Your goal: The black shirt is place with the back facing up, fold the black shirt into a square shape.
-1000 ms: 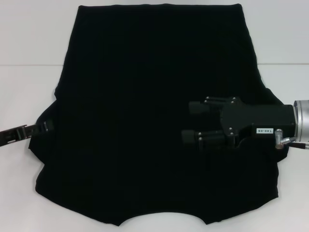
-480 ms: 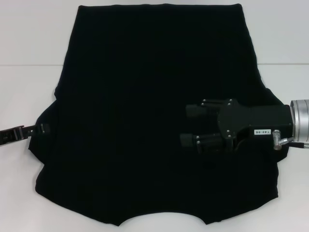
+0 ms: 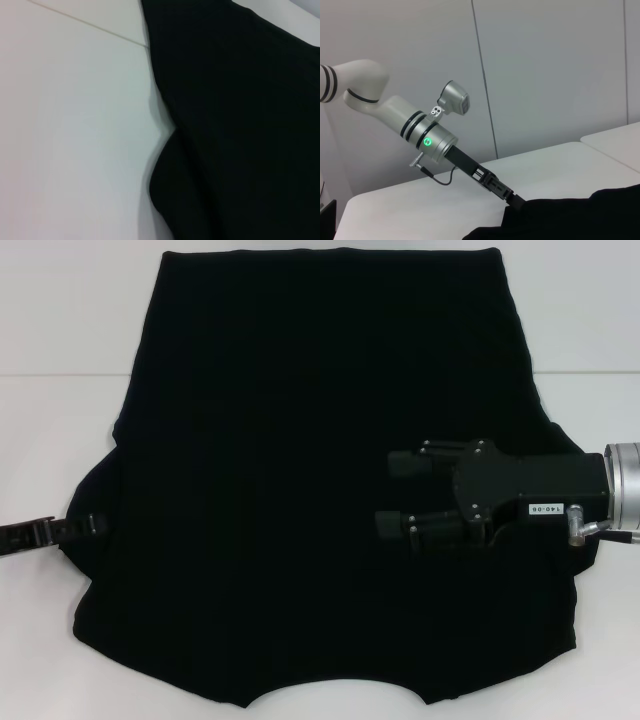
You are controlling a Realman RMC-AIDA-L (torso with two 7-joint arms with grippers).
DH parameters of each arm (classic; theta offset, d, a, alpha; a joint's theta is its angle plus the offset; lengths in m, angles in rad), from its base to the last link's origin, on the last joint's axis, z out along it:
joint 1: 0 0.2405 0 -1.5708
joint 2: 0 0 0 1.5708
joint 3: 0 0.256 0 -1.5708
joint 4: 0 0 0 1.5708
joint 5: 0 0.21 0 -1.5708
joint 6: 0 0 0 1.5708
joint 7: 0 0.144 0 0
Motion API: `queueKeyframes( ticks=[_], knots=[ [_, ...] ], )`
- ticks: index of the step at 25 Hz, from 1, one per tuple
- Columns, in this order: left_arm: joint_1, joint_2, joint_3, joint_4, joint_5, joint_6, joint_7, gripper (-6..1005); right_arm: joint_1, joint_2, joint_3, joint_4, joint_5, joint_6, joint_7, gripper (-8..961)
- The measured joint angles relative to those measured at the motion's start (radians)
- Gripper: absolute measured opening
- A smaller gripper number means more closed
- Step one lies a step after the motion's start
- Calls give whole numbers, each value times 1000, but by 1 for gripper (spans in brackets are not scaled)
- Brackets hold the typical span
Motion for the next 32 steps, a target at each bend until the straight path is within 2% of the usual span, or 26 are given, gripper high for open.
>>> queueKeyframes(
  ticks=[13, 18, 20, 26, 32],
  knots=[
    [2, -2, 3, -2, -11, -2, 20, 867, -9, 0, 7, 0, 2, 1, -2, 882],
    [1, -1, 8, -2, -4, -8, 29, 708, -11, 1, 8, 0, 2, -1, -3, 881],
    [2, -2, 10, -3, -3, -12, 32, 471, -11, 1, 8, 0, 2, -2, -3, 881],
    [5, -4, 13, -4, -2, -14, 35, 233, -12, 2, 9, 0, 2, -5, -3, 881],
    [4, -5, 17, -5, -1, -15, 36, 132, -12, 2, 9, 0, 2, -8, -3, 881]
  ],
)
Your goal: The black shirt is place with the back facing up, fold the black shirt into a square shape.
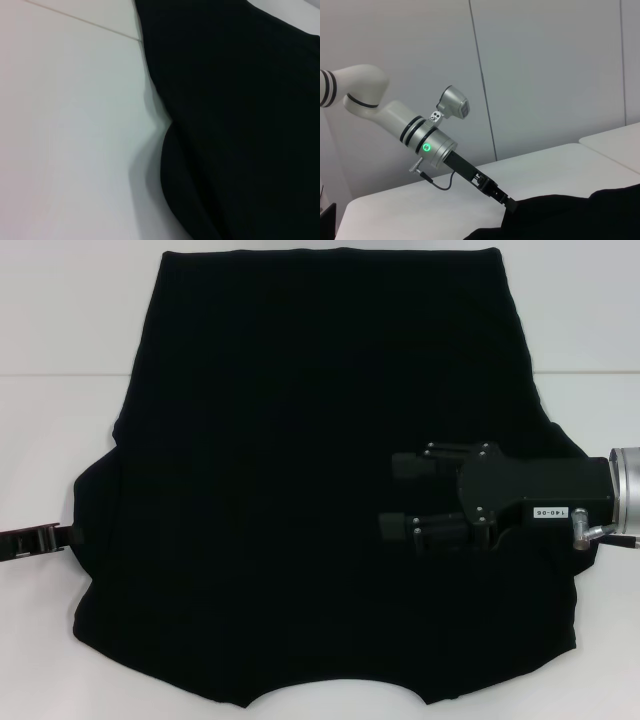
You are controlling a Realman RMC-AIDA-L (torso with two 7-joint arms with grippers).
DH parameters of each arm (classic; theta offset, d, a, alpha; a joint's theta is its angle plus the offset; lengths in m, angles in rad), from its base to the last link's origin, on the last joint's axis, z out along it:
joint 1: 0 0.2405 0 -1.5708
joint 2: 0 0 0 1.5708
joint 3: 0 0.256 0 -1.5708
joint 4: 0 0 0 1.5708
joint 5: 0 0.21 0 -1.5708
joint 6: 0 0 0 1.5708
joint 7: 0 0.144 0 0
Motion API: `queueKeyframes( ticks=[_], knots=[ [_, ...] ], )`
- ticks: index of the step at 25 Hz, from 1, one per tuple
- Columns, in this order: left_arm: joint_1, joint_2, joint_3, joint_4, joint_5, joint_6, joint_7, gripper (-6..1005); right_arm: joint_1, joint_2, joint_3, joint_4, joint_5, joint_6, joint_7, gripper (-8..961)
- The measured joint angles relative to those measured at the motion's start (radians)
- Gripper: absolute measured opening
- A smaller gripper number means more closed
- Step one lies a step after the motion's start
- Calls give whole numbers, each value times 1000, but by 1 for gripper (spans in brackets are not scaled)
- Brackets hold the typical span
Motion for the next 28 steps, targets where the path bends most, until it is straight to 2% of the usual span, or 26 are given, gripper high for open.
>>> queueKeyframes(
  ticks=[6, 10, 28],
  knots=[
    [3, 0, -14, 3, -5, -1, 0, 31, 1, 0, 3, 0, 8, 0, 0, 882],
    [14, 2, -70, 6, -10, -2, 5, -1, 3, 0, 4, 0, 14, 1, 0, 882],
    [46, 12, -163, 40, -14, 10, 24, -1, 12, 12, 12, 0, 47, 9, 0, 879]
  ],
)
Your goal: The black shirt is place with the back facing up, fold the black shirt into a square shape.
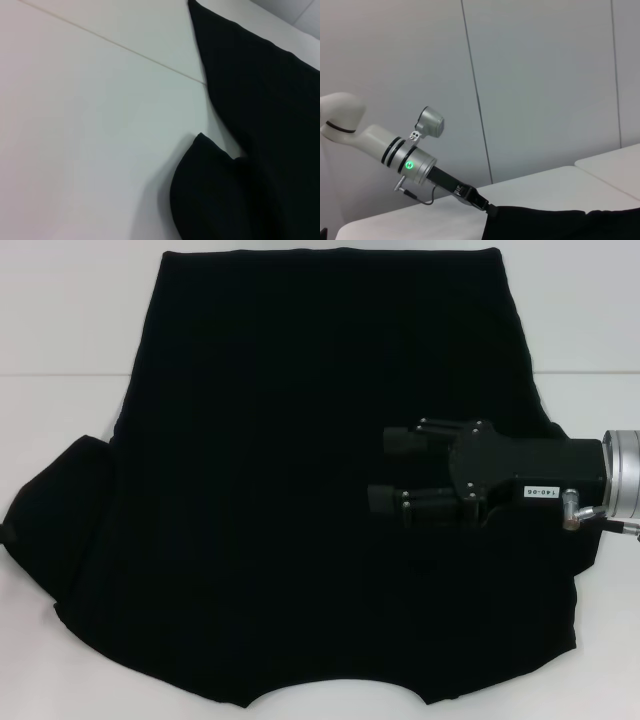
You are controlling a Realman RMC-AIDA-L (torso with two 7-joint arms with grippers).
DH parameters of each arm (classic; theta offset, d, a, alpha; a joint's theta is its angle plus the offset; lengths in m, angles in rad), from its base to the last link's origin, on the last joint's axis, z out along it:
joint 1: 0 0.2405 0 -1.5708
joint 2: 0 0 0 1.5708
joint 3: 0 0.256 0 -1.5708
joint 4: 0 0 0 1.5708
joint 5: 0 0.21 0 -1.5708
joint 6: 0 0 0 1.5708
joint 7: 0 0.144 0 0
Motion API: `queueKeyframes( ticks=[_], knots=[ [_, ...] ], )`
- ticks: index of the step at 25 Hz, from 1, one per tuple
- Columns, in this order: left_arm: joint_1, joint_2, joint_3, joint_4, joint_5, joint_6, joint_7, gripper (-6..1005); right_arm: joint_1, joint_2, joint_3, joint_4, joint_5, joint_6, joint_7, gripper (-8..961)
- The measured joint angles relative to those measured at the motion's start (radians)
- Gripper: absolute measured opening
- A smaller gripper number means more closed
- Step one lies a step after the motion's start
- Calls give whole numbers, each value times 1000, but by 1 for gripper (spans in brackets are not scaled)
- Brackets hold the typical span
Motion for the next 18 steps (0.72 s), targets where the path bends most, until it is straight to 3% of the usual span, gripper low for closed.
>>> queueKeyframes(
  ticks=[18],
  knots=[
    [7, 14, -62, 23, 2, 3, -8, -1, 6, 1, 0, 0, 6, 12, -2, 877]
  ],
)
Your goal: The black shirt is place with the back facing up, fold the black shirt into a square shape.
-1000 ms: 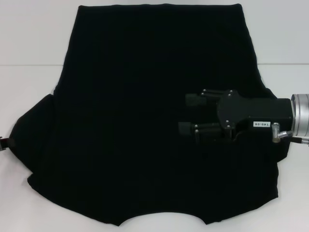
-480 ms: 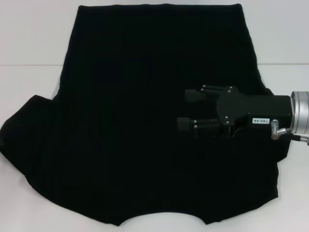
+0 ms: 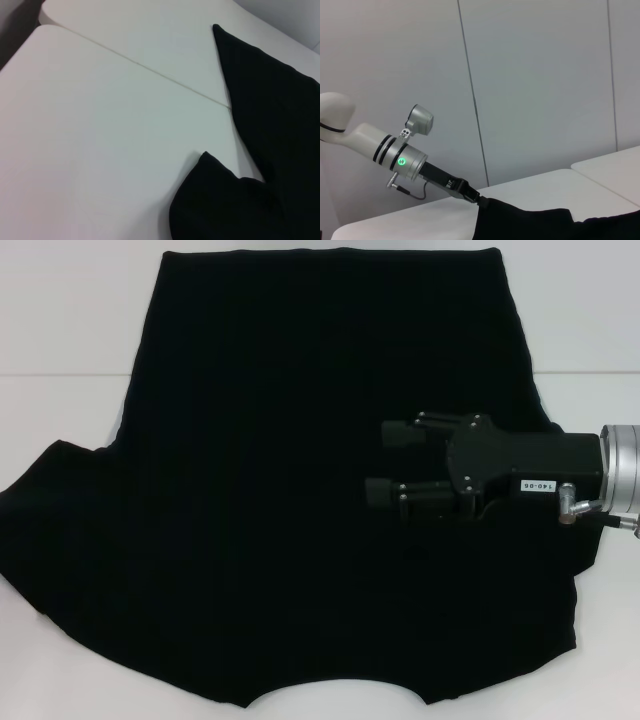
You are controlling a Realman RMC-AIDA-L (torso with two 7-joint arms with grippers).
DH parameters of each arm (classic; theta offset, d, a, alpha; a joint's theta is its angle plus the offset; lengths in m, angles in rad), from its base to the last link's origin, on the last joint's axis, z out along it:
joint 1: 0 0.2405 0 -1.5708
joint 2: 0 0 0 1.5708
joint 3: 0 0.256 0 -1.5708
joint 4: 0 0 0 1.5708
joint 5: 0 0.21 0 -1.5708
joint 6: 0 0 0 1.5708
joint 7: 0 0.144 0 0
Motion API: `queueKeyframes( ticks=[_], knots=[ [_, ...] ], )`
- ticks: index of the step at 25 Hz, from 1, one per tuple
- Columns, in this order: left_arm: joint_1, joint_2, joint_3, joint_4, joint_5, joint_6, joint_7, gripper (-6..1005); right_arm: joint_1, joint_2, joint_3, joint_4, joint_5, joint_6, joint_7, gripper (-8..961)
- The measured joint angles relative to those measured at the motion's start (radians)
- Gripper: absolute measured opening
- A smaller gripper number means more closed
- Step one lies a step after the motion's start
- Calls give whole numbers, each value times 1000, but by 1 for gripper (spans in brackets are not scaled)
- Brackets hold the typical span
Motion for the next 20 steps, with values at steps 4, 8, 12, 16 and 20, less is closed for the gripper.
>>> queueKeyframes(
  ticks=[4, 8, 12, 16, 20],
  knots=[
    [0, 0, 0, 0, 3, 0, 2, -2, 2, 0, 0, 0, 0, 0, 0, 876],
    [0, 1, 0, 0, 1, 2, 2, -2, 2, 0, 0, 0, 0, 0, 1, 873],
    [-7, 2, 9, 0, 0, 17, 3, -1, 2, 0, 0, 2, 0, 0, 4, 861],
    [-15, 3, 13, 0, 0, 41, 6, -1, 2, 0, 0, 2, -2, 0, 8, 805],
    [-28, 5, 15, -4, -1, 57, 18, -2, 0, -2, 0, 2, -4, -1, 10, 773]
  ],
)
